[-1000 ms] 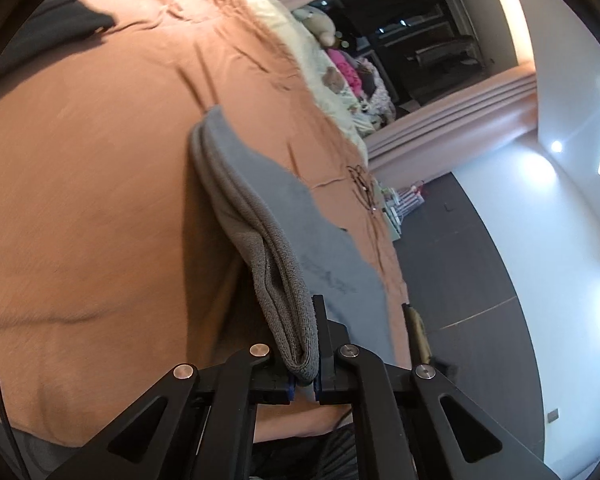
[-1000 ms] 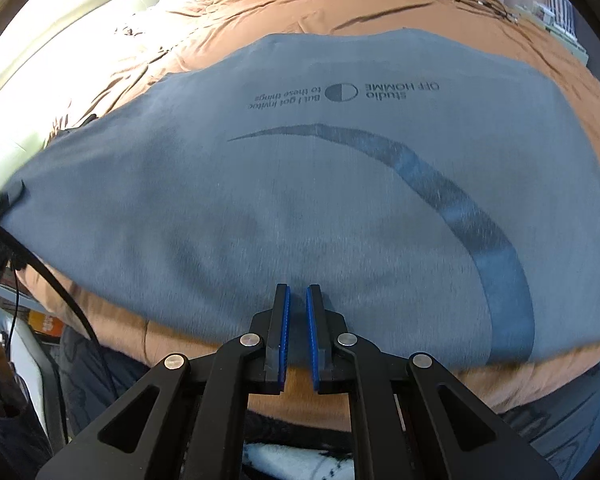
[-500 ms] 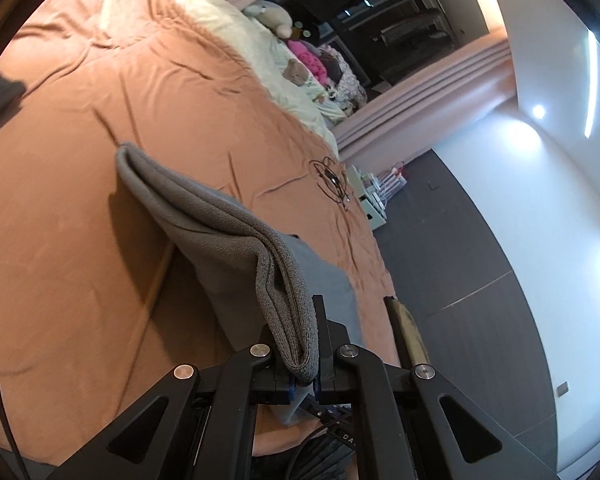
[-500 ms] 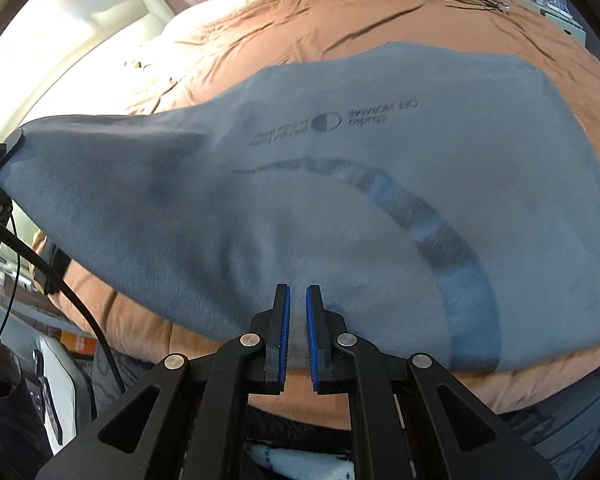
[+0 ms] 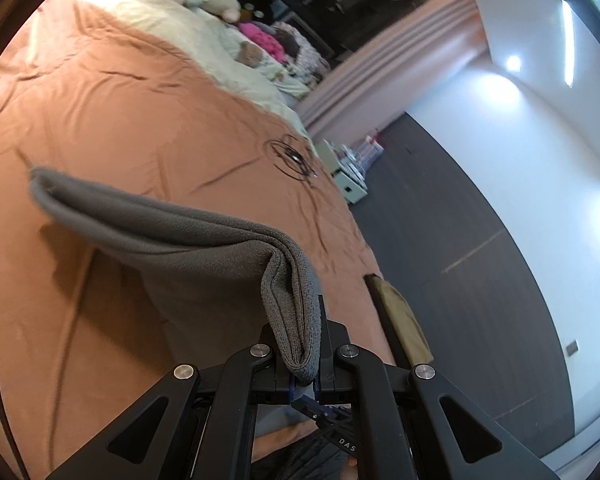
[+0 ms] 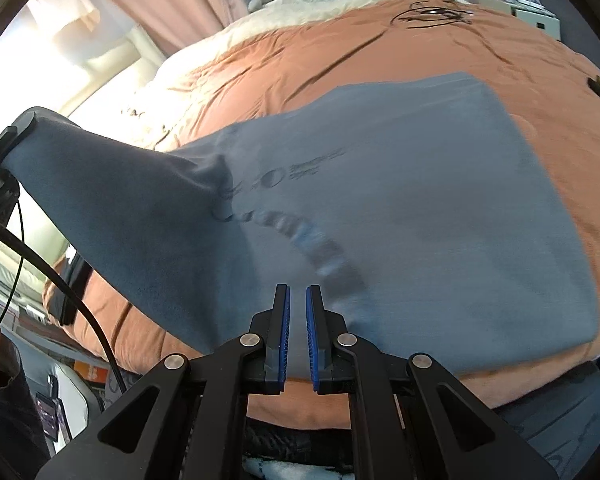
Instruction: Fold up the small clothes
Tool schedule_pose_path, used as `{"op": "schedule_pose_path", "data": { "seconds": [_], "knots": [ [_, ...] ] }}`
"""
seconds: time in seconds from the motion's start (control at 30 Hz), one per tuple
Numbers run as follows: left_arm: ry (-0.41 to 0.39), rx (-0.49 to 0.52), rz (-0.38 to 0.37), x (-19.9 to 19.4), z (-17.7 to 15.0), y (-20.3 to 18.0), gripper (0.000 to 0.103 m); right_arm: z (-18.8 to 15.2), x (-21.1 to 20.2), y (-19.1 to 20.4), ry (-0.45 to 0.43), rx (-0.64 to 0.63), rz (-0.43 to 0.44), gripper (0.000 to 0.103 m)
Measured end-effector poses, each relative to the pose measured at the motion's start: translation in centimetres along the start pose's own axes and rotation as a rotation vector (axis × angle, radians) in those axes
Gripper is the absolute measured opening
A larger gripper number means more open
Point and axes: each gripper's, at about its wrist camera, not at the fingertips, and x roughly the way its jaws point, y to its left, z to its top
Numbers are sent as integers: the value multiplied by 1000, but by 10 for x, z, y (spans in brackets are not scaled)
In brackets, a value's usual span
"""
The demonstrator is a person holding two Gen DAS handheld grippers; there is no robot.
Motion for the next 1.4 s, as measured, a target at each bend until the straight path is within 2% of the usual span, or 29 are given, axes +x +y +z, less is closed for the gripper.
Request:
{"op": "schedule_pose_path", "data": {
  "seconds": [0.07, 0.13, 0.17, 0.2, 0.23, 0.8, 0.87, 0.93, 0.97, 1.03, 1.1, 1.27, 1.4],
  "knots": [
    [22, 26, -18, 14, -1, -16, 5, -3, -10, -11, -9, 15, 0, 6],
    [47, 50, -28, 28, -4, -28, 5, -9, -20, -20, -17, 24, 4, 21],
    [59, 59, -30, 34, -6, -34, 5, -10, -23, -22, -21, 26, 6, 47],
    [71, 68, -34, 41, -10, -40, 5, -14, -29, -27, -34, 33, 9, 68],
    [85, 75, -37, 49, -12, -45, 5, -17, -34, -29, -49, 39, 11, 71],
    [301, 107, -57, 163, -63, -81, 6, -56, -98, -84, -114, 124, -64, 71],
    [338, 95, -38, 173, -70, -81, 11, -58, -99, -86, -107, 133, -67, 71],
    [368, 84, -42, 181, -73, -80, 32, -59, -100, -87, -100, 142, -65, 71],
    [373, 81, -50, 182, -74, -80, 37, -59, -100, -86, -97, 142, -64, 71],
    [365, 92, -44, 177, -75, -76, 54, -56, -100, -85, -94, 135, -65, 71],
    [347, 97, -25, 169, -74, -69, 57, -54, -99, -81, -93, 122, -69, 71],
    [325, 69, 34, 148, -68, -39, 57, -40, -89, -75, -78, 63, -89, 71],
    [311, 46, 90, 133, -74, -13, 57, -26, -76, -57, -40, -38, -146, 71]
  ]
}}
